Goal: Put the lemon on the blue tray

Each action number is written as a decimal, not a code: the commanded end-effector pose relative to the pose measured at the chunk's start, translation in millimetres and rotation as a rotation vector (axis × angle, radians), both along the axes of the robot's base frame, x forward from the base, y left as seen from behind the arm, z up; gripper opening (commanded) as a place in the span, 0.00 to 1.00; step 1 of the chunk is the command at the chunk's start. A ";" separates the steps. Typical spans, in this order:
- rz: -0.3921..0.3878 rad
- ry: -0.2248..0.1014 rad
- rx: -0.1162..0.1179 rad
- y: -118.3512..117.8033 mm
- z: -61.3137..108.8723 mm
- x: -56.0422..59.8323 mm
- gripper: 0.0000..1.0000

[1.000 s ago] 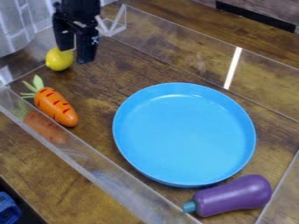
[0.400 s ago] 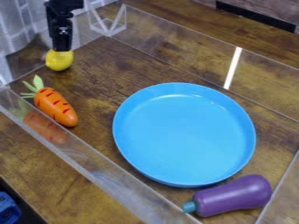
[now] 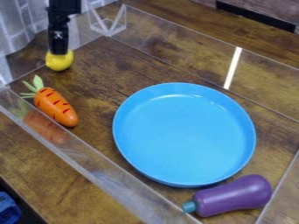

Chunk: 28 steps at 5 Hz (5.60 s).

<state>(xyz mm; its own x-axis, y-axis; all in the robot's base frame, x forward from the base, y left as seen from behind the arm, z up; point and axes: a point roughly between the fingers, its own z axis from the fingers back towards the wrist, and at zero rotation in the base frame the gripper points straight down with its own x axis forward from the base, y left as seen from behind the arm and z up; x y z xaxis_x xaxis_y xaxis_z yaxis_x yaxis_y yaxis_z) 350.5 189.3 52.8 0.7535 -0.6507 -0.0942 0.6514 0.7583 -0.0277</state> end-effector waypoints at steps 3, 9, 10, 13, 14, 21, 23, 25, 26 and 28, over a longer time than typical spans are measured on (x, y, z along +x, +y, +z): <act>-0.175 -0.058 0.045 0.9 -11.1 29.8 1.00; -0.273 -0.078 0.043 4.7 -10.8 53.9 1.00; -0.276 -0.086 0.039 0.4 -7.9 58.1 0.00; -0.375 -0.104 0.031 -11.9 -11.4 44.4 0.00; -0.438 -0.106 0.027 -20.7 -4.5 39.4 0.00; -0.376 -0.095 0.042 -84.7 83.6 22.8 0.00; -0.345 -0.094 -0.026 -115.5 90.4 13.5 0.00; -0.442 -0.082 -0.116 -148.3 93.1 1.2 0.00; -0.462 -0.068 -0.148 -172.1 99.1 -15.6 0.00; -0.524 -0.061 -0.192 -220.2 108.8 -43.5 0.00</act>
<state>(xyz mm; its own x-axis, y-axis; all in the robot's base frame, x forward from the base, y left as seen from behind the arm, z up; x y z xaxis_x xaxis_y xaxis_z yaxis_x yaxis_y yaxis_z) 306.2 -27.5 133.9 0.3399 -0.9387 0.0577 0.9305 0.3267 -0.1654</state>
